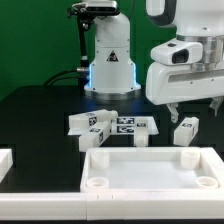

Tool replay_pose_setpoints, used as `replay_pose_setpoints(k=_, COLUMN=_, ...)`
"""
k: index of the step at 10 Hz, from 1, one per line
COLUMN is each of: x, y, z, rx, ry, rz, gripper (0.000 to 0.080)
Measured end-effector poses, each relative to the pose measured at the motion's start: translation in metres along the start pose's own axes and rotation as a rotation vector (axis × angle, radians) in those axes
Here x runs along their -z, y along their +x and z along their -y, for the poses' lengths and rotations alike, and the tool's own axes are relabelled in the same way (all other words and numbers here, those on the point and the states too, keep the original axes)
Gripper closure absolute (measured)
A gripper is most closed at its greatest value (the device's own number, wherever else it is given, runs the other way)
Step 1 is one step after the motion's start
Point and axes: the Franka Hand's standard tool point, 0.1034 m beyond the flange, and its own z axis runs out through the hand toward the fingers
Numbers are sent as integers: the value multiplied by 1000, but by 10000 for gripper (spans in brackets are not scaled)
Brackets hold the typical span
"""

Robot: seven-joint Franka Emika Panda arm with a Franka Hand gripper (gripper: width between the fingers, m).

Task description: Assemble desk

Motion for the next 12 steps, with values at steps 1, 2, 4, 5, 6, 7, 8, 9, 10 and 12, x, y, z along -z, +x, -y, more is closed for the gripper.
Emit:
replay_pose_setpoints(k=1, x=-1, y=-1, z=-1, rx=-59, ry=8, rz=5, gripper=151)
replay_pose_setpoints(k=2, x=-7, y=-7, z=-4, rx=-246, ry=30, rz=40, gripper=151)
replay_pose_setpoints(k=4, x=-16, y=-9, z=-6, rx=-515, ry=74, rz=105, gripper=151)
replay_pose_setpoints(k=5, x=-18, y=-9, z=-7, rx=-560, ry=82, rz=108, gripper=151)
replay_pose_setpoints(k=6, x=-17, y=-9, z=-4, rx=-619, ry=84, rz=111, gripper=151)
replay_pose_setpoints(k=7, x=-17, y=-9, z=-2, rx=-674, ry=87, rz=116, gripper=151)
replay_pose_setpoints(k=8, x=-18, y=-11, z=-3, rx=-652, ry=88, rz=124, gripper=151)
replay_pose_setpoints(k=9, x=-19, y=-12, z=-6, rx=-661, ry=100, rz=149, gripper=151)
replay_pose_setpoints(k=10, x=-24, y=-13, z=-15, rx=-721, ry=137, rz=186, gripper=151)
replay_pose_setpoints(k=12, x=-24, y=-18, z=-23, rx=-739, ry=231, rz=417, gripper=151)
